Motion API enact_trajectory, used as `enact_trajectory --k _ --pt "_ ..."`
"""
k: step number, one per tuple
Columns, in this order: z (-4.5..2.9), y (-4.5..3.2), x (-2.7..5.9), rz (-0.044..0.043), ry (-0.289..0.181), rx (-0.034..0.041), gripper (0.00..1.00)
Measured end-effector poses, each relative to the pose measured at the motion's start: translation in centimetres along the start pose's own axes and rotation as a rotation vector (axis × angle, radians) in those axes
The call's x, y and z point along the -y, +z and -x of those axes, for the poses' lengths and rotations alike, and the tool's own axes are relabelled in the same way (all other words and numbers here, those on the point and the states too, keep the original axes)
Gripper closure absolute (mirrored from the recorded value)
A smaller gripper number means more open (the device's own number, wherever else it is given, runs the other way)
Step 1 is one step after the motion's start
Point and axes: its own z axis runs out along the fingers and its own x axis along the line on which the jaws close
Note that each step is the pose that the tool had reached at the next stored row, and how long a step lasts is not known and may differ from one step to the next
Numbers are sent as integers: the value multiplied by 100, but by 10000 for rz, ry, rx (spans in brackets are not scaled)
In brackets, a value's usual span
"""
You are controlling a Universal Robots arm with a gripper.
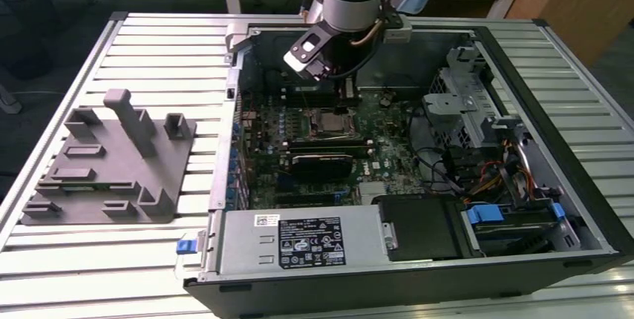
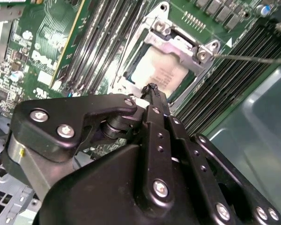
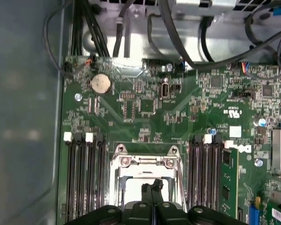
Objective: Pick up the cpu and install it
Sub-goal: 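Close the cpu cover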
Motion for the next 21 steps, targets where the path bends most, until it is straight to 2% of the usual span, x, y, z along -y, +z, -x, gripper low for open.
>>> enact_trajectory --k 3,10,21 --pt "0 12 53 1 2 -1 89" --pt "0 11 54 1 -39 3 89" --pt "-1 19 54 70 -1936 -54 89"
